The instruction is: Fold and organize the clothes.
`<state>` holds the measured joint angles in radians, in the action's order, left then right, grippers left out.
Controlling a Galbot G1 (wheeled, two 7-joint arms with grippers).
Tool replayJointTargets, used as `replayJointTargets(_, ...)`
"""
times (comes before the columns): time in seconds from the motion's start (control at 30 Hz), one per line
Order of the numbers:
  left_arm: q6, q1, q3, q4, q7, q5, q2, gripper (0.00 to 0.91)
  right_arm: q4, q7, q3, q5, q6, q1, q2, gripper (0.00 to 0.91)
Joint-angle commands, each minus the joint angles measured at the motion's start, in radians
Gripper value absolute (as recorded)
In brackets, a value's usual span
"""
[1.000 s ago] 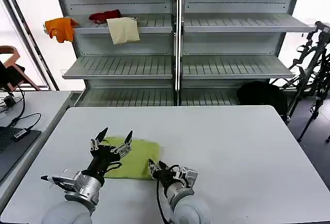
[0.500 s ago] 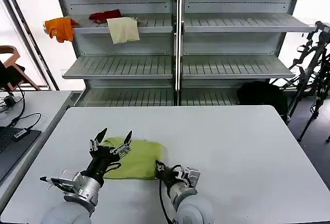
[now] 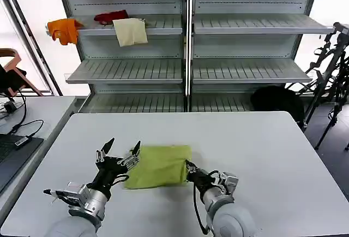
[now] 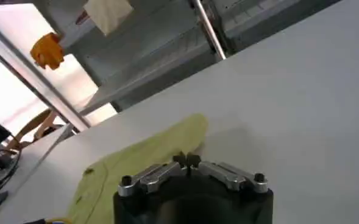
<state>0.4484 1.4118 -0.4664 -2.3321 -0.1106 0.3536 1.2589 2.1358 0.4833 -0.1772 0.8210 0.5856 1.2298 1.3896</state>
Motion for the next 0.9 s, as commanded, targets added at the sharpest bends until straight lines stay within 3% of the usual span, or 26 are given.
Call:
replayJointTargets(0.03,0.001,0.003,0.000,0.000,-0.001,-0.002,0.001,0.907,0.041,-0.027,-0.076,0.013,-0.002,0.037,-0.089,0.000)
replayJointTargets(0.23,0.002,0.006,-0.004,-0.002,-0.001,-0.001,-0.002,0.907,0.040,-0.041,-0.107,0.010,-0.002,0.048,-0.094,0.000)
replayJointTargets(0.27,0.001,0.007,-0.004,-0.002,-0.001,-0.001,-0.001,0.907,0.041,-0.043,-0.111,0.011,-0.002,0.047,-0.098,0.060)
replayJointTargets(0.3,0.001,0.007,-0.004,-0.001,-0.001,-0.001,-0.001,0.907,0.042,-0.046,-0.115,0.010,-0.002,0.047,-0.100,0.060)
replayJointTargets(0.33,0.001,0.008,-0.004,-0.001,-0.001,-0.001,0.000,0.907,0.042,-0.048,-0.115,0.007,-0.002,0.049,-0.101,0.907)
replayJointTargets(0.47,0.000,0.007,-0.005,0.001,0.000,0.000,0.000,0.907,0.049,-0.064,-0.108,-0.051,-0.003,0.071,-0.099,0.907)
replayJointTargets(0.53,-0.001,0.006,-0.008,0.001,0.001,0.003,0.000,0.907,0.065,-0.122,-0.110,-0.149,-0.005,0.098,-0.099,0.907)
replayJointTargets(0.57,-0.001,0.005,-0.012,0.002,0.001,0.007,-0.001,0.907,0.077,-0.199,-0.113,-0.275,-0.006,0.125,-0.095,0.907)
replayJointTargets(0.7,-0.015,0.002,-0.028,0.008,0.002,0.036,-0.002,0.907,0.132,-0.379,-0.189,-0.611,-0.009,0.191,-0.032,0.907)
replayJointTargets(0.8,-0.036,-0.003,-0.047,0.028,0.017,0.038,-0.005,0.907,0.156,-0.450,-0.239,-0.750,-0.071,0.205,-0.080,0.907)
replayJointTargets(0.9,-0.068,-0.014,-0.068,0.064,0.028,0.041,-0.016,0.907,0.139,-0.542,-0.383,-0.872,-0.132,0.220,-0.098,0.907)
